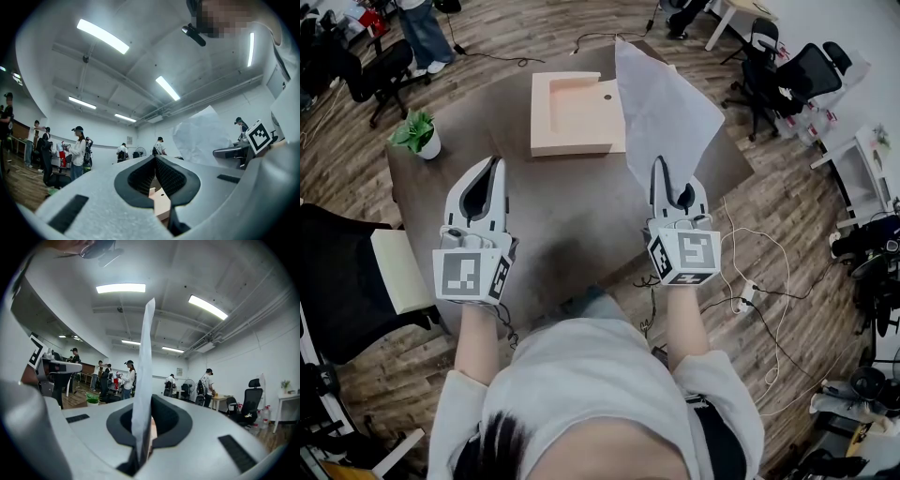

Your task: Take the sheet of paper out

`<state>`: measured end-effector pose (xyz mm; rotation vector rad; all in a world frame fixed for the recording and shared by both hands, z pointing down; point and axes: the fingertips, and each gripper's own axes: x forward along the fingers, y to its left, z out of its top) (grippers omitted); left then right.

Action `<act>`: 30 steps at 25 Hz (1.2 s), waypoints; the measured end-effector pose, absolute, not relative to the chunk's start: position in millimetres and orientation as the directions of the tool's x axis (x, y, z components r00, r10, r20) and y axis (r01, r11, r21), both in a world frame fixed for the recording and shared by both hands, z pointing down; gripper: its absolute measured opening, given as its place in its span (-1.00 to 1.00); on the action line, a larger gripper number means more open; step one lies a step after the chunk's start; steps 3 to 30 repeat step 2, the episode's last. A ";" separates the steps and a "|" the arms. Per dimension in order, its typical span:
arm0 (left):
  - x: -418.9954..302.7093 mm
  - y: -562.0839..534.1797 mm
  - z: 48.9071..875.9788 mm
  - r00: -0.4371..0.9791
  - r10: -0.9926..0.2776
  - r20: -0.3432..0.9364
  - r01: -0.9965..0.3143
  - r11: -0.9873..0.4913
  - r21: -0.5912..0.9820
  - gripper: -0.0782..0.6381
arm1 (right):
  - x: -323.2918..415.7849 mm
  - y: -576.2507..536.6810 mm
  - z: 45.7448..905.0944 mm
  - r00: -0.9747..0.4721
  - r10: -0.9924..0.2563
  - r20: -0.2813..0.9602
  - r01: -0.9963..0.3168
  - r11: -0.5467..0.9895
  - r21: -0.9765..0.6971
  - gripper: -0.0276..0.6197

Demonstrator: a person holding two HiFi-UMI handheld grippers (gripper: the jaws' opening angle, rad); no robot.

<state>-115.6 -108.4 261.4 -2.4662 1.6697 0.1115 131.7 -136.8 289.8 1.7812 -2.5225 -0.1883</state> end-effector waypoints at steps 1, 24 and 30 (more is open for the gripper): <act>-115.8 -108.6 261.1 0.373 -0.915 -0.152 -0.928 -0.363 -0.090 -0.76 | 132.0 -137.0 289.4 -0.336 -0.941 -0.032 -0.936 0.329 0.126 -0.87; -115.8 -108.9 260.9 0.372 -0.916 -0.152 -0.928 -0.362 -0.089 -0.76 | 132.4 -137.1 289.1 -0.335 -0.942 -0.033 -0.936 0.329 0.126 -0.87; -115.8 -108.9 260.9 0.372 -0.916 -0.152 -0.928 -0.362 -0.089 -0.76 | 132.4 -137.1 289.1 -0.335 -0.942 -0.033 -0.936 0.329 0.126 -0.87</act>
